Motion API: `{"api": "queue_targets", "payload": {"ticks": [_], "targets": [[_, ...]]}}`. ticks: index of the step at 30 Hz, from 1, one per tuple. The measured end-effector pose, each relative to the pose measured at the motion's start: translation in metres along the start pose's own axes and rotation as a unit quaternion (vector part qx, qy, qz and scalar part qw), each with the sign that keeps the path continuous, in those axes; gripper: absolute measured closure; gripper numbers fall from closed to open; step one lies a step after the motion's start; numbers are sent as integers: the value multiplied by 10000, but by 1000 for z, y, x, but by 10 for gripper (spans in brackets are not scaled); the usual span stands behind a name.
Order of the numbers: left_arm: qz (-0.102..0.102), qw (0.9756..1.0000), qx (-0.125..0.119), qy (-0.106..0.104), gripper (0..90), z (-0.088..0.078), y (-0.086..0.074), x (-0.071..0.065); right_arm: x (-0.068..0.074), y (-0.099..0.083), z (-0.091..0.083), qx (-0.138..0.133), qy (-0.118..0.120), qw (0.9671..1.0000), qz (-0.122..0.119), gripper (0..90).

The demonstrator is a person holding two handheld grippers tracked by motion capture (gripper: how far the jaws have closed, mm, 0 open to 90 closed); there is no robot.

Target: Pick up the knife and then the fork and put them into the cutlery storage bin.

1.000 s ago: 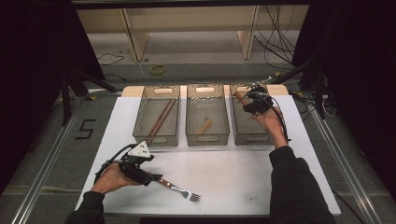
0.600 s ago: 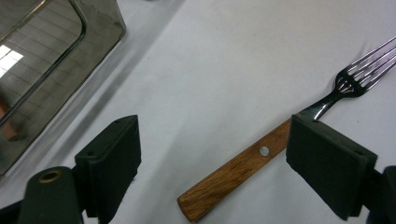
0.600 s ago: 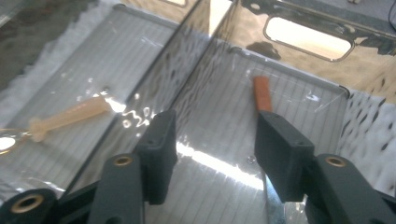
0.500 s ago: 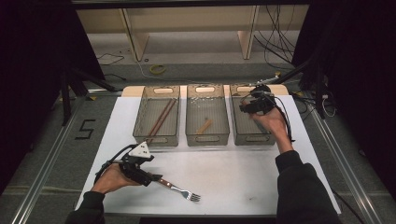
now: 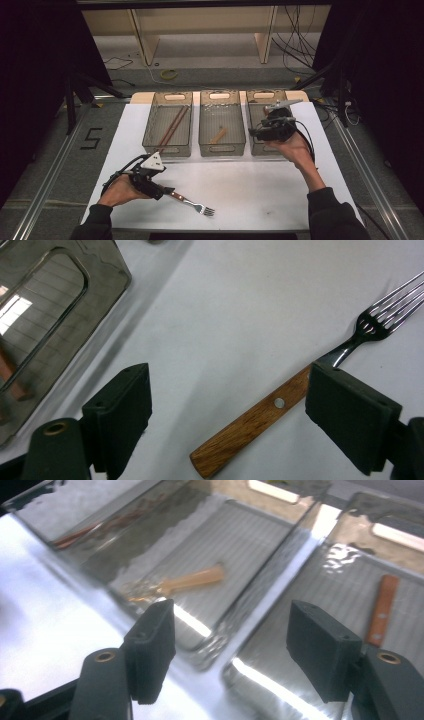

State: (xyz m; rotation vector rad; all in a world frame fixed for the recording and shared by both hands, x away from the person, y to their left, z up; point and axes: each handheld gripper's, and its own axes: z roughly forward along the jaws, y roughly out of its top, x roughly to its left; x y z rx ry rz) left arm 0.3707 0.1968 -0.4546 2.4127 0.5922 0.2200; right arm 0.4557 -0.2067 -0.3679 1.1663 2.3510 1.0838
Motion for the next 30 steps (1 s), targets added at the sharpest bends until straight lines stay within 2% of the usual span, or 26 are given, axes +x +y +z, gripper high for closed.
{"api": "queue_targets", "payload": {"ticks": [4, 7, 10, 11, 14, 19, 21, 25, 26, 27, 30], "targets": [[128, 9998, 172, 33, 197, 1, 4, -2, 13, -13, -6, -79, 165, 9998, -91, 361], [299, 9989, 348, 68, 203, 2, 7, -4, 23, -24, -11, -153, 296, 9992, -204, 359], [437, 9979, 484, 18, 214, 3, 8, -5, 32, -36, -16, -199, 413, 9986, -282, 359], [421, 9979, 485, 21, 219, 5, 8, -6, 34, -40, -17, -203, 438, 9983, -313, 358], [630, 9954, 721, 50, 242, 7, 9, -8, 39, -52, -20, -221, 505, 9979, -344, 358], [819, 9913, 1027, -83, 285, 10, 12, -12, 45, -72, -25, -124, 591, 9975, -361, 356], [921, 9887, 1178, -86, 299, 11, 14, -14, 46, -77, -28, -137, 594, 9975, -359, 356], [1031, 9863, 1277, -138, 340, 12, 16, -16, 49, -85, -32, -200, 613, 9973, -342, 356], [1071, 9851, 1339, -124, 346, 12, 16, -15, 50, -87, -32, -222, 605, 9974, -324, 356], [1029, 9856, 1337, -123, 349, 14, 16, -15, 51, -89, -33, -245, 603, 9974, -317, 356], [1093, 9836, 1429, -159, 370, 16, 14, -15, 54, -95, -33, -246, 649, 9971, -312, 354]]}}
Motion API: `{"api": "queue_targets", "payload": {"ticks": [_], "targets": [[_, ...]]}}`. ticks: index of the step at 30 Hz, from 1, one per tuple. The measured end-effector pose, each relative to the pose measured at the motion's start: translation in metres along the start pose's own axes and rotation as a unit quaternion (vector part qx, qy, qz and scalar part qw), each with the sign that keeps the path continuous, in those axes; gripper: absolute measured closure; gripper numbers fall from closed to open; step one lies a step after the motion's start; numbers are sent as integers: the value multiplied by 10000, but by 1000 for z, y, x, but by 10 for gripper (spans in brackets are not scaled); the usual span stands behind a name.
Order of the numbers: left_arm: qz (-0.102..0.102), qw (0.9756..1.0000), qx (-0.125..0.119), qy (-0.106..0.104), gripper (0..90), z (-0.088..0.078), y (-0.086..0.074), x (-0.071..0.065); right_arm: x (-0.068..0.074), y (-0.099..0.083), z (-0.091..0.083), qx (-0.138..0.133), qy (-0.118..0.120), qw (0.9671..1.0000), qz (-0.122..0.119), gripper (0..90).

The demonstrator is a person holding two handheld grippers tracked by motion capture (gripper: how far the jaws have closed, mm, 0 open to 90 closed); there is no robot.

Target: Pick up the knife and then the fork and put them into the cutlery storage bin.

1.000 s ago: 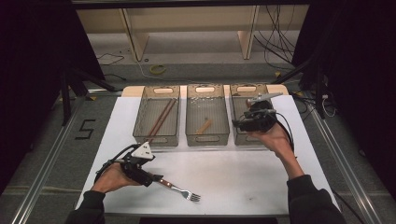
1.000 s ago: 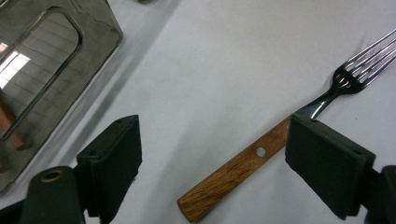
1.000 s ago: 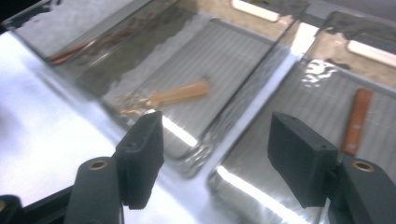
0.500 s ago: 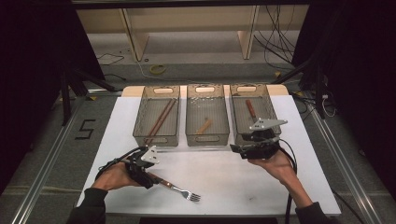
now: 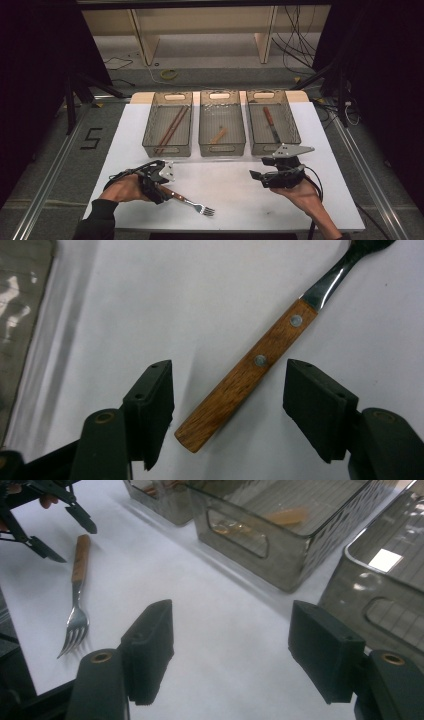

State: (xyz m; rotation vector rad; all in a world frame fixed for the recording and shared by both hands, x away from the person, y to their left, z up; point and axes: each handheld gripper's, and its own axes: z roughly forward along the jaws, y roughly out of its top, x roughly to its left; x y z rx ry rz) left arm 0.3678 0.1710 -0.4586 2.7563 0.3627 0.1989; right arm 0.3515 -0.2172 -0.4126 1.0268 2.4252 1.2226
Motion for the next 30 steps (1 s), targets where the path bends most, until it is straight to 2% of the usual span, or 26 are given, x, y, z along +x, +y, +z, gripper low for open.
{"api": "queue_targets", "payload": {"ticks": [8, 15, 21, 30], "targets": [[108, 9997, 223, -83, 409, 8, 2, 2, 10, -9, 1, 46, 134, 9999, 2, 345], [169, 9992, 331, -134, 456, 9, 3, 3, 12, -13, 3, 108, 220, 9997, -38, 346], [105, 9990, 390, -209, 501, 10, 5, 2, 12, -13, 4, 134, 250, 9996, -30, 347], [196, 9984, 417, -337, 602, 10, 5, 0, 12, -14, 5, 162, 271, 9995, -32, 348]]}}
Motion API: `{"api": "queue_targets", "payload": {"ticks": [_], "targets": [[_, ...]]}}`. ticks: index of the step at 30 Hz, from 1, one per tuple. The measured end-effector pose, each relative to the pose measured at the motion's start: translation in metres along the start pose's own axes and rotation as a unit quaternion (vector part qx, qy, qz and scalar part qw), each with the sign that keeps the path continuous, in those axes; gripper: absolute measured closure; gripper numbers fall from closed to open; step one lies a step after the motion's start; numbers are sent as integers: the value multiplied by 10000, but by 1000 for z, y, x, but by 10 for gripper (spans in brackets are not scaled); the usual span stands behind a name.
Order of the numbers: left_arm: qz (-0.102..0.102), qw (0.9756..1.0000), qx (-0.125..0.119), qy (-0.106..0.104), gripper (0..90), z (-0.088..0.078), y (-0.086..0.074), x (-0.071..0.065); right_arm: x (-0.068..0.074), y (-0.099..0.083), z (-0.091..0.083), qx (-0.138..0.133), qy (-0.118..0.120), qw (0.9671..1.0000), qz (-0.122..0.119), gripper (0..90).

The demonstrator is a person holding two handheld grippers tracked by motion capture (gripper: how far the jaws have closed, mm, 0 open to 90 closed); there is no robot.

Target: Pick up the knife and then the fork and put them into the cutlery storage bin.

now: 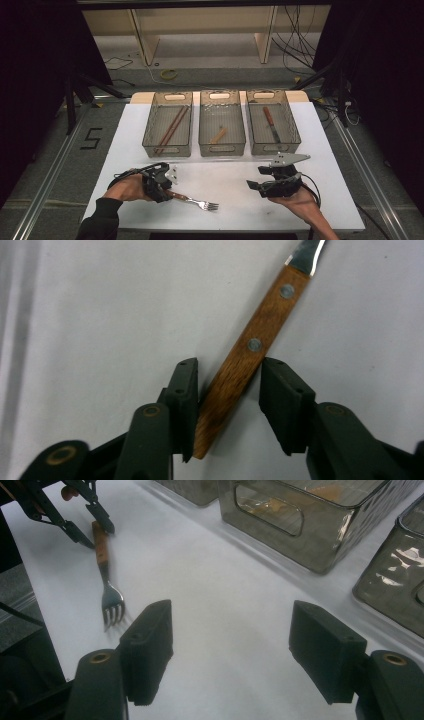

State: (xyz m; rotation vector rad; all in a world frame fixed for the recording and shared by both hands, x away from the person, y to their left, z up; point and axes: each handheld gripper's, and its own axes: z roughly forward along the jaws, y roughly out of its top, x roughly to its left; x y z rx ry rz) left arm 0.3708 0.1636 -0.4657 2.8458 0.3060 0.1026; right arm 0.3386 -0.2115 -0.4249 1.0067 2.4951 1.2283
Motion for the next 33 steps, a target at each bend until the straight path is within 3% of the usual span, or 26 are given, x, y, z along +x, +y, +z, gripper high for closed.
{"api": "queue_targets", "payload": {"ticks": [10, 20, 27, 33], "targets": [[273, 9995, -41, -164, 740, 0, 0, -2, 0, 0, 0, 10, 16, 10000, -1, 349], [228, 9995, -184, -130, 752, -2, 0, -3, 2, 2, 0, -25, 34, 10000, -27, 349], [464, 9985, -288, -43, 753, -11, 10, -11, 8, 6, 2, -55, 116, 9999, -103, 349], [545, 9973, -493, 0, 753, -17, 23, -20, 17, 14, 8, -68, 281, 9993, -251, 350]]}}
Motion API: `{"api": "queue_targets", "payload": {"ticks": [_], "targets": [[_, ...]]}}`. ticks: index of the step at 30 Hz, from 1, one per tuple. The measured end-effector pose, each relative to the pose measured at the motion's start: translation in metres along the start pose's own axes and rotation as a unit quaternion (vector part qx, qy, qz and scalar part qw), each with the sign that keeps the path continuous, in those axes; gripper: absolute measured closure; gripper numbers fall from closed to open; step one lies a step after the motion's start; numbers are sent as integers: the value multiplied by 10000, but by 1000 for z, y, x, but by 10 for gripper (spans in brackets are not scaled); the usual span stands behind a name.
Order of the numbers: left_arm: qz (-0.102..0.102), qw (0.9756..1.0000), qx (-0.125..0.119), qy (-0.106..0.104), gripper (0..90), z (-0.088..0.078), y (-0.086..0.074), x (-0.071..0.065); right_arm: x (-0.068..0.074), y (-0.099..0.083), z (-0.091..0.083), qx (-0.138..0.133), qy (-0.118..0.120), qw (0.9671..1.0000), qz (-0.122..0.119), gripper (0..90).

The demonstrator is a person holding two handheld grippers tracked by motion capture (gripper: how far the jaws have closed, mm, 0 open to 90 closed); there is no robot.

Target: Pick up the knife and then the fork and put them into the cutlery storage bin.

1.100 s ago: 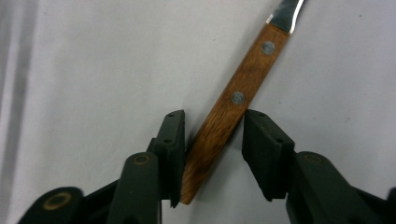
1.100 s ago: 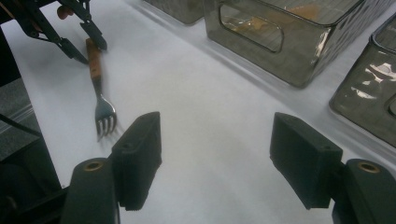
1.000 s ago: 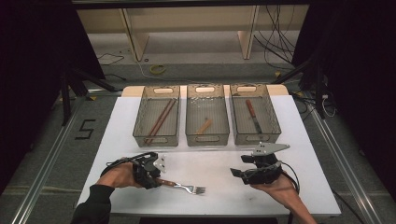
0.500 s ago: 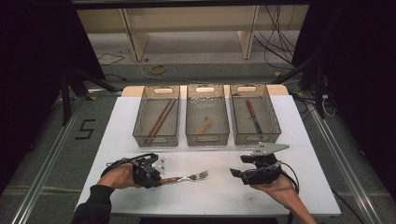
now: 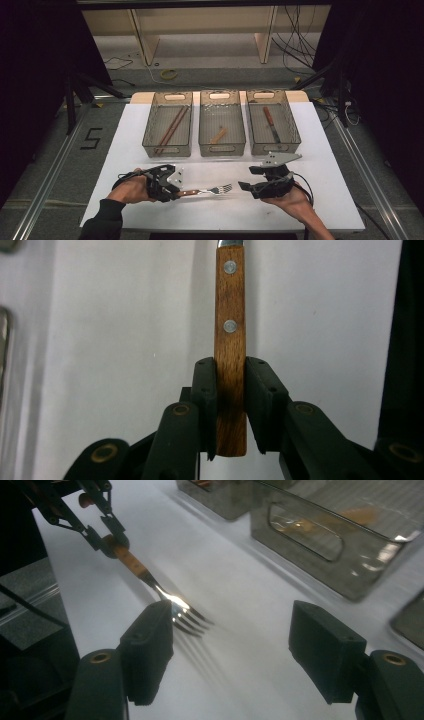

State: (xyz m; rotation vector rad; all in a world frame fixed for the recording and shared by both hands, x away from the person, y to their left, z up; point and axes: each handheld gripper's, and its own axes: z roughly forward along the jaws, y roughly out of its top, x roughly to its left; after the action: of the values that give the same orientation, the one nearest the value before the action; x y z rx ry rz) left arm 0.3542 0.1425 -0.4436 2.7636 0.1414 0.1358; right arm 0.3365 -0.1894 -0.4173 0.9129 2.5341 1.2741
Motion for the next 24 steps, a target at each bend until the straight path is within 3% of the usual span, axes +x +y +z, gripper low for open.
{"api": "queue_targets", "payload": {"ticks": [13, 18, 24], "targets": [[355, 9992, -92, -148, 752, 6, 25, -11, 27, 13, 27, 314, 359, 9972, -570, 347], [490, 9985, -110, -198, 752, 7, 35, -15, 36, 16, 38, 478, 538, 9945, -765, 347], [620, 9978, -118, -219, 752, 11, 44, -19, 45, 17, 54, 802, 715, 9888, -1033, 349]]}}
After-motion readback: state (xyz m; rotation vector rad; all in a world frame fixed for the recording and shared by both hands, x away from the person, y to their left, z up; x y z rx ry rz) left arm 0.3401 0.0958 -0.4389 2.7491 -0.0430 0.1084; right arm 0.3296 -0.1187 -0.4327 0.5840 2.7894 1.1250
